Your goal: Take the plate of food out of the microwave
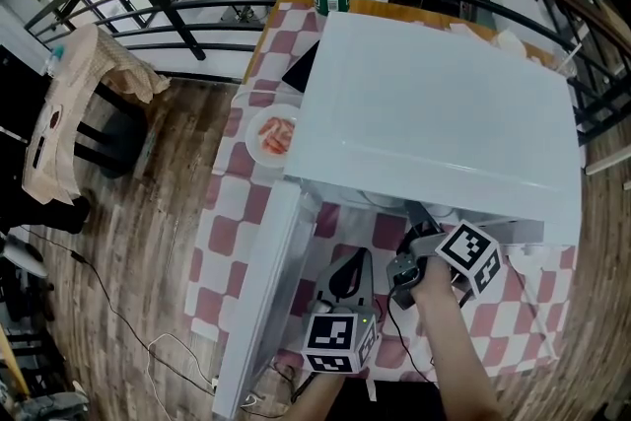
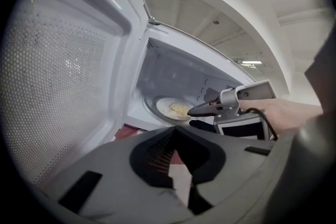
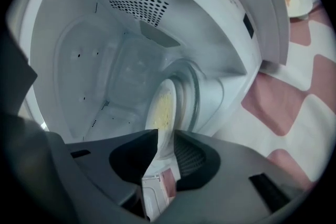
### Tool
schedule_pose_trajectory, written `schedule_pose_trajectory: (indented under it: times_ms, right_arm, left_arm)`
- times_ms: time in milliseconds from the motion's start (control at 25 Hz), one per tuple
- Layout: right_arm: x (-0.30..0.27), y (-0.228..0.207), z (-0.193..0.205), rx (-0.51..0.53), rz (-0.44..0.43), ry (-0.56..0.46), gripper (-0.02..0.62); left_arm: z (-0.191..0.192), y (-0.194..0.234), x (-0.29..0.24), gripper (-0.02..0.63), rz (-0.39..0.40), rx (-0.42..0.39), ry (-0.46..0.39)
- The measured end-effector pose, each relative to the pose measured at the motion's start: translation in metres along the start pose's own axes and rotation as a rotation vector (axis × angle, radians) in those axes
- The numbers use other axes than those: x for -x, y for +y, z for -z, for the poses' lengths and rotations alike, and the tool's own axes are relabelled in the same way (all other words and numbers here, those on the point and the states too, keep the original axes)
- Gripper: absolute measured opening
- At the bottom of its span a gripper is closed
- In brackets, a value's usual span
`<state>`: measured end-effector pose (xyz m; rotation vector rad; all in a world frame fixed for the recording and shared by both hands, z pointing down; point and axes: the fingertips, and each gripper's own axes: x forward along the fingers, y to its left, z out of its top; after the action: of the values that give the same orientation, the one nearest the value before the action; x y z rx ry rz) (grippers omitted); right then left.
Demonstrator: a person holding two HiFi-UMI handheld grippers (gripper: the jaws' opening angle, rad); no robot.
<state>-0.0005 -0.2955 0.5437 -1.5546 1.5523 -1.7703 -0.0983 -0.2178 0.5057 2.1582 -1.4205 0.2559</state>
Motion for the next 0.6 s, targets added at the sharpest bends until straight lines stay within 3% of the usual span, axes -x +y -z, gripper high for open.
schedule_pose_trajectory:
  times_ms: [320, 440, 600]
  right_arm:
    - [-0.0054, 0.0025, 0.0004, -0.019, -0.024, 0.000, 0.117]
    - [-0.0065, 0.0041, -0.0004, -0.037, -0.038, -0.007, 0.066]
    - [-0.0077, 0.0048, 0.0001, -0.056, -0.057, -0.007, 0.066]
  left_arm:
    - [0.0026, 0.0043, 0.0011, 0.012, -0.015, 0.011, 0.000]
    - [0.0034, 0.0065, 0.0010, 0.012, -0.022, 0.017, 0.003]
    - [0.0056, 0.0076, 0.0015, 0.012, -0.022, 0.016, 0.007]
